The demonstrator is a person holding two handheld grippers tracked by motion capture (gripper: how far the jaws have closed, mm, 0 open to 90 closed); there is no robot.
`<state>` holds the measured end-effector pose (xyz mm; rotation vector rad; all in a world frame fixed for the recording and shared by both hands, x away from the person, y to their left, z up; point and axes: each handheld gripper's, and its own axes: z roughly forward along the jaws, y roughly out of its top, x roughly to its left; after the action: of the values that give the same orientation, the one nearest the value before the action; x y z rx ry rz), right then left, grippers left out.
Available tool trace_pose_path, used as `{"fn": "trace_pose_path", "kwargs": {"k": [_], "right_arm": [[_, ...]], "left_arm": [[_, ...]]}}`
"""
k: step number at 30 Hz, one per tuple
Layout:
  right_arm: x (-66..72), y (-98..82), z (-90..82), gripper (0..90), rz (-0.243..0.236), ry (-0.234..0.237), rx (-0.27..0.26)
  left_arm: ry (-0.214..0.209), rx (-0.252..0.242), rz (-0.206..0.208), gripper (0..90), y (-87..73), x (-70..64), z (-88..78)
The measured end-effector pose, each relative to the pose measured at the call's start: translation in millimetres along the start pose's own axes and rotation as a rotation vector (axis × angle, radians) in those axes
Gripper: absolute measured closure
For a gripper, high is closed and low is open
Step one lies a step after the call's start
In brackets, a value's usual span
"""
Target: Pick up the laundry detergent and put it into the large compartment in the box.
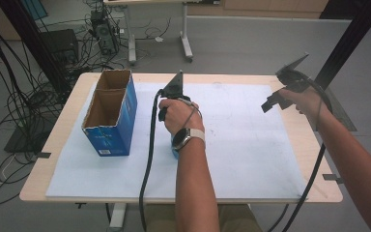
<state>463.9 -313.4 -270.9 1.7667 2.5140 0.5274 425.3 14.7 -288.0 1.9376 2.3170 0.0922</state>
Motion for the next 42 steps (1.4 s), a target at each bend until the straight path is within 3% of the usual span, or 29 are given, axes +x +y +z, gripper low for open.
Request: {"fn": "trace_pose_path", "kwargs": {"k": [42], "right_arm": [[0.5,-0.8,-1.9,9.2,0.001,-0.006,-0.001]], "left_arm": [[0.003,-0.002,0.016,38.7,-1.1,-0.4,0.0]]}}
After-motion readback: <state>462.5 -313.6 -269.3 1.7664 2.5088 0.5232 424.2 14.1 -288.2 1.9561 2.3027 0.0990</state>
